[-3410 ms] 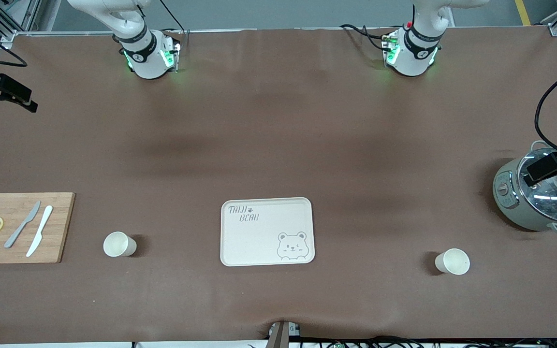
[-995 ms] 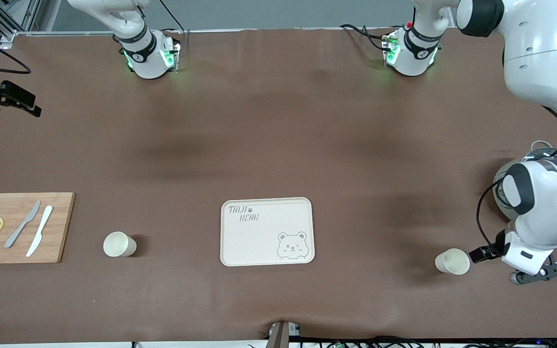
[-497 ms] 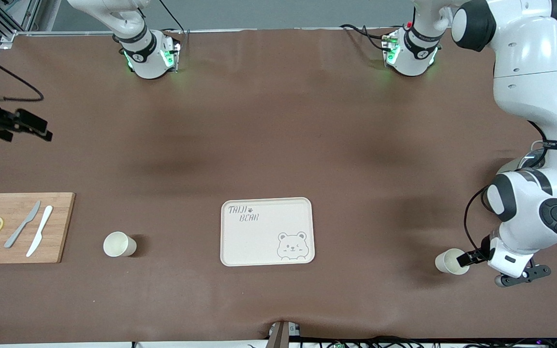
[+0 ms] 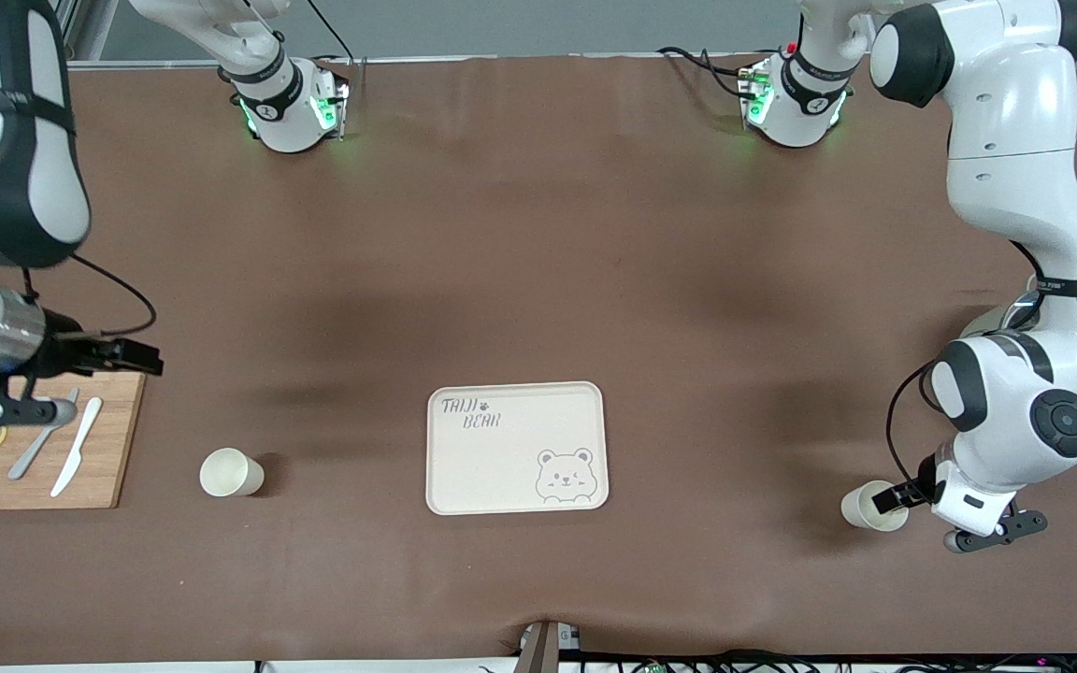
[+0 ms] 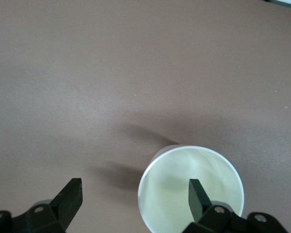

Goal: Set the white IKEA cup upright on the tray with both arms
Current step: 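Reach the left gripper to one white cup while the right gripper reaches the other, then close both grippers around the rims of the two white cups, then lift the cups and carry both toward the bear tray, then lower both cups upright onto the tray and open both grippers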

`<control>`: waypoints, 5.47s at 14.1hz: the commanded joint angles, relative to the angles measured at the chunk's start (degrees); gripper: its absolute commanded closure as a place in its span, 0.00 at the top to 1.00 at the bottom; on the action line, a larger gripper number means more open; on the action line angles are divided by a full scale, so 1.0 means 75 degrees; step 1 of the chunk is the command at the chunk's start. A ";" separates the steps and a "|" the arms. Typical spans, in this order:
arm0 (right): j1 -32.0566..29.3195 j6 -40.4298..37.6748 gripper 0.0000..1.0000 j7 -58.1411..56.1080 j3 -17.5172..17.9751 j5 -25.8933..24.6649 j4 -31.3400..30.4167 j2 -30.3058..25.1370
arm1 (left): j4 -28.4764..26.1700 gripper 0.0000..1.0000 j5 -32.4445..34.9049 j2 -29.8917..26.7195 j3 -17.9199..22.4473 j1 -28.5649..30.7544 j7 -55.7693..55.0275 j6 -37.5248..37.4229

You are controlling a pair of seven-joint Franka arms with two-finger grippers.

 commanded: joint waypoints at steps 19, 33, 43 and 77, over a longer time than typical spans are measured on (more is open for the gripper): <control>-0.0202 0.2775 1.00 0.0144 -0.0024 0.0525 0.1068 0.3111 | 0.0006 0.00 -0.0277 -0.0813 0.0002 -0.0166 -0.1228 -0.0081; -0.0155 0.3467 1.00 0.0144 -0.0024 0.0665 0.0986 0.3603 | 0.0217 0.00 -0.0207 -0.1459 0.0049 -0.2227 -0.5035 -0.1558; -0.0085 0.3408 0.32 0.0156 -0.0024 0.0689 0.0986 0.3603 | 0.0264 0.00 0.0132 -0.1143 0.0108 -0.3856 -0.6818 -0.1558; 0.3196 0.2140 0.00 0.7901 0.0269 0.1122 0.1901 0.3298 | 0.0592 1.00 0.0426 -0.0403 0.0424 -0.5347 -0.8144 -0.0762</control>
